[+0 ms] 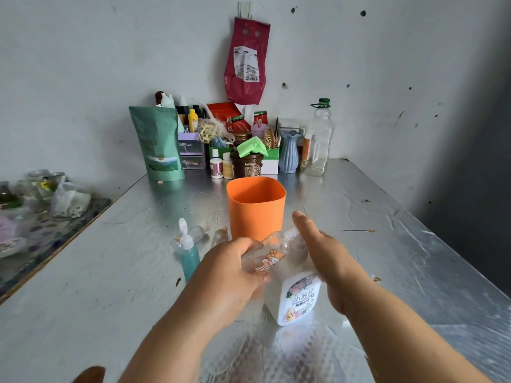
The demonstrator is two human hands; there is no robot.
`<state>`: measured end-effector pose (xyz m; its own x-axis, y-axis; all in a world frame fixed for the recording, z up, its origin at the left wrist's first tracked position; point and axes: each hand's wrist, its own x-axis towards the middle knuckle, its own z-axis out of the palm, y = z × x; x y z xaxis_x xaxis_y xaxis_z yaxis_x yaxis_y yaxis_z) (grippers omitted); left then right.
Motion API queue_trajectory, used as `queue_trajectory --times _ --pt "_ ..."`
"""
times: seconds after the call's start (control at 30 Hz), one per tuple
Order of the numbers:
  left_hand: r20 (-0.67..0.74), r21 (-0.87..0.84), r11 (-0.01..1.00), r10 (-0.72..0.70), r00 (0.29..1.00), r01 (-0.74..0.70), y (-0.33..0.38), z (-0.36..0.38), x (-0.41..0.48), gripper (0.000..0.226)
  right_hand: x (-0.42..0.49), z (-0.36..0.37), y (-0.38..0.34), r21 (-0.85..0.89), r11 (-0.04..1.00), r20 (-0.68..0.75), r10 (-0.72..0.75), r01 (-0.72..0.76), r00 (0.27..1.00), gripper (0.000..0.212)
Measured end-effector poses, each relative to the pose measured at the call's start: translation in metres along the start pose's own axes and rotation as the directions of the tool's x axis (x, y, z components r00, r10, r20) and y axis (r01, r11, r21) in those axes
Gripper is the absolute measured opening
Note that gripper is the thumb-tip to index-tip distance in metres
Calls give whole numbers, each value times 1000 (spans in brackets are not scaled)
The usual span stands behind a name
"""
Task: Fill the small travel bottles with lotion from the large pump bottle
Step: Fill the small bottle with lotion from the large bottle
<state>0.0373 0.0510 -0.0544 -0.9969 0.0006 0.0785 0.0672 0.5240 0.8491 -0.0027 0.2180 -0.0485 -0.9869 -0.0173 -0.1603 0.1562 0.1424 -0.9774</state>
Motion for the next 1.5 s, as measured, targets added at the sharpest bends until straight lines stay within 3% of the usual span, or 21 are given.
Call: queue_trajectory --times 0.23,0.8,1.07,1.2,1.5 --pt "-2 -9 1000 3 1000 -3 3 -1 0 47 -6 2 -7 23 1000 -22 -7 7 1000 65" --pt "-17 59 998 -4 1000 5 -5 2 3 35 -1 8 6 16 995 -120 -92 95 988 51" --pt "-27 41 999 13 1000 -12 0 -1 0 39 -1 -2 -11 -29 998 4 53 -53 999 79" --pt "-19 44 999 15 1000 -14 2 -1 0 37 -2 0 -10 -12 999 -12 33 -33 999 66" --pt "-5 35 999 29 1000 -29 -2 -1 0 36 -5 1 -4 32 999 -46 -12 13 999 66"
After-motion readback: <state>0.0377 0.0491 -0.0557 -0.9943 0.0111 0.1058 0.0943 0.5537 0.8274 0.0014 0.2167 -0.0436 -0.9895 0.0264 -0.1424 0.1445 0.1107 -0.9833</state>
